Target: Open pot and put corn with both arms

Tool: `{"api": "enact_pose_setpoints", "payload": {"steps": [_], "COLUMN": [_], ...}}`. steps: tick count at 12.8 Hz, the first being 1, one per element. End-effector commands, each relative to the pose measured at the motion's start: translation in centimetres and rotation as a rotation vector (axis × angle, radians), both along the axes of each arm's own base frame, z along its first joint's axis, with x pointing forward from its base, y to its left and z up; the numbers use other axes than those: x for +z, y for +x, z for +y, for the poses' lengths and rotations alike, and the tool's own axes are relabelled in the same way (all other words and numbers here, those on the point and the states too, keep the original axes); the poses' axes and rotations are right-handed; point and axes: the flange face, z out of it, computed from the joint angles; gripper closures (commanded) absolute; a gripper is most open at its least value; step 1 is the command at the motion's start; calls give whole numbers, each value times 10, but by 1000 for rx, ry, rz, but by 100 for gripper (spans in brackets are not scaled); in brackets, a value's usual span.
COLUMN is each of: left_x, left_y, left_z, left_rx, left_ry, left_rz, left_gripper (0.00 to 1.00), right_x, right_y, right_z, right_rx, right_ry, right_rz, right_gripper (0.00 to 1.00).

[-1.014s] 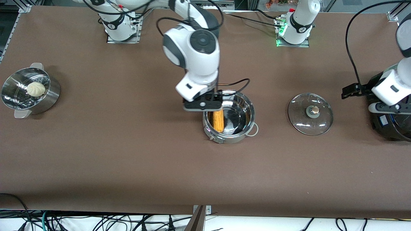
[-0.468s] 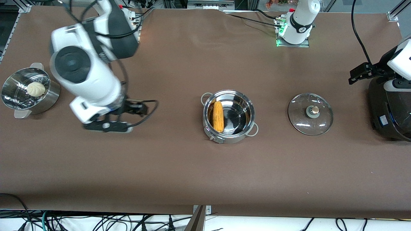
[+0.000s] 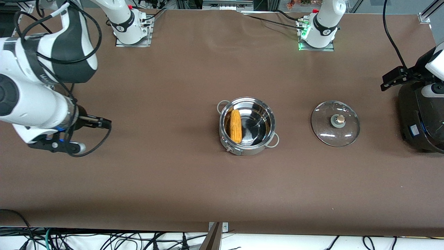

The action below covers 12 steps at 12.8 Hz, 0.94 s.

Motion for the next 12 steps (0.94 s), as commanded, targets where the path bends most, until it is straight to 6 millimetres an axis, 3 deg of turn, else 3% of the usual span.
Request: {"api": "enact_pose_setpoints", "payload": {"steps": [1, 5, 10, 12], "left_x": [8, 4, 2, 2], "left_y": [-2, -3, -3, -3], "left_z": [-1, 3, 5, 7], "left_rx": [3, 16, 20, 23], "left_ry": [-6, -6, -6, -6], "left_rz": [5, 28, 31, 34], "left_gripper": [0, 0, 0, 0], "right_x": [26, 45, 37, 39], "right_y": [-11, -23, -62, -83], "right_z": [-29, -101, -113, -132], "right_rx": [-27, -17, 36, 16], "right_ry": [-3, 105, 162, 178], "right_rz": [-3, 19, -98, -110], "right_gripper": [0, 0, 0, 0]}}
